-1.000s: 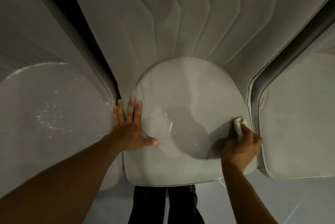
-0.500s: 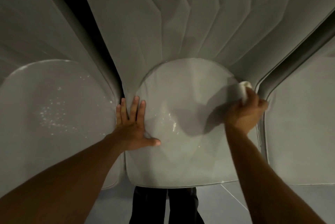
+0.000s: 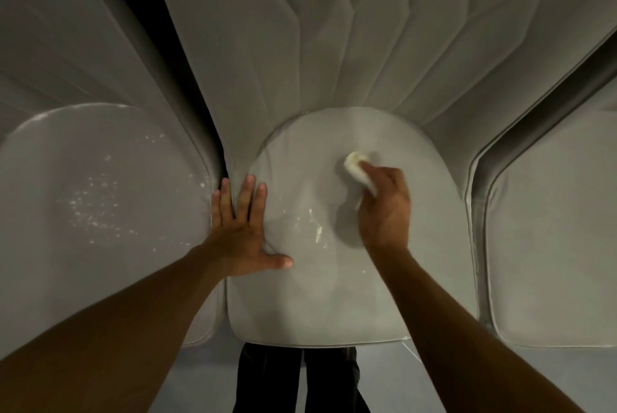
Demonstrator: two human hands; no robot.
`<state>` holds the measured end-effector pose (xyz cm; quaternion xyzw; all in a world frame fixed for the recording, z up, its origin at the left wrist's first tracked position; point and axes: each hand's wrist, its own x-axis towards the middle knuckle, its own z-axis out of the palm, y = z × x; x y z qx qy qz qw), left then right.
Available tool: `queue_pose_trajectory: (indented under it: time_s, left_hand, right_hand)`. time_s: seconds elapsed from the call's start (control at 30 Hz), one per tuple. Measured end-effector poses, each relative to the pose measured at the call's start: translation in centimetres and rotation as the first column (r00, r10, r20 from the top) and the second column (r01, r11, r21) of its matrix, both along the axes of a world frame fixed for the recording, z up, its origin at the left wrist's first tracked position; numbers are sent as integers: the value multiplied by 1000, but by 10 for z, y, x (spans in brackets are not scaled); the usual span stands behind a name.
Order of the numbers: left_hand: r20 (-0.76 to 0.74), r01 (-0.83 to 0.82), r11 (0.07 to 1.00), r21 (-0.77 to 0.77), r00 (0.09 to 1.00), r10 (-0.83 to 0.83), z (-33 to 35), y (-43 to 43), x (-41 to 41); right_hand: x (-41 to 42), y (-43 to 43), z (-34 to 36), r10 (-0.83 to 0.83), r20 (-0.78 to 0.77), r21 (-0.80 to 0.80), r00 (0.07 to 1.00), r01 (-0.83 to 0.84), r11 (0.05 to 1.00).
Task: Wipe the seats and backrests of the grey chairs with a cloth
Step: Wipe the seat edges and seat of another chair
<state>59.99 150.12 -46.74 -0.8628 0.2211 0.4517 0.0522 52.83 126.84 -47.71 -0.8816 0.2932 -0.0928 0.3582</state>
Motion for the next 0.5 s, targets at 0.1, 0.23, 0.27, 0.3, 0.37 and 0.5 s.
queue_pose_trajectory:
  time_s: [0.1, 0.23, 0.27, 0.3, 0.37, 0.5]
  left_hand:
    - [-20, 4, 1000, -17, 1000, -4, -3, 1, 0]
    - [-8, 8, 999, -52, 1000, -9, -8, 6, -1]
    - [3, 13, 998, -57, 1000, -12, -10, 6, -1]
    - [16, 16, 998, -61, 1000, -15, -11, 7, -1]
    - [32, 20, 997, -75, 999, -18, -13, 9, -1]
    - [33, 27, 995, -99, 999, -24, -17, 10, -2]
  right_hand:
    - [15, -35, 4, -316, 57, 29, 947, 315, 949]
    - [55, -33, -8, -357, 1, 152, 934, 352, 923]
    - [63, -24, -10, -292, 7, 139, 956, 288, 947]
    - [72, -13, -15, -224, 15, 104, 975, 221, 970]
    - [91, 15, -19, -86, 39, 51, 995, 84, 995]
    - [109, 81, -16, 271, 0, -33, 963, -271, 962]
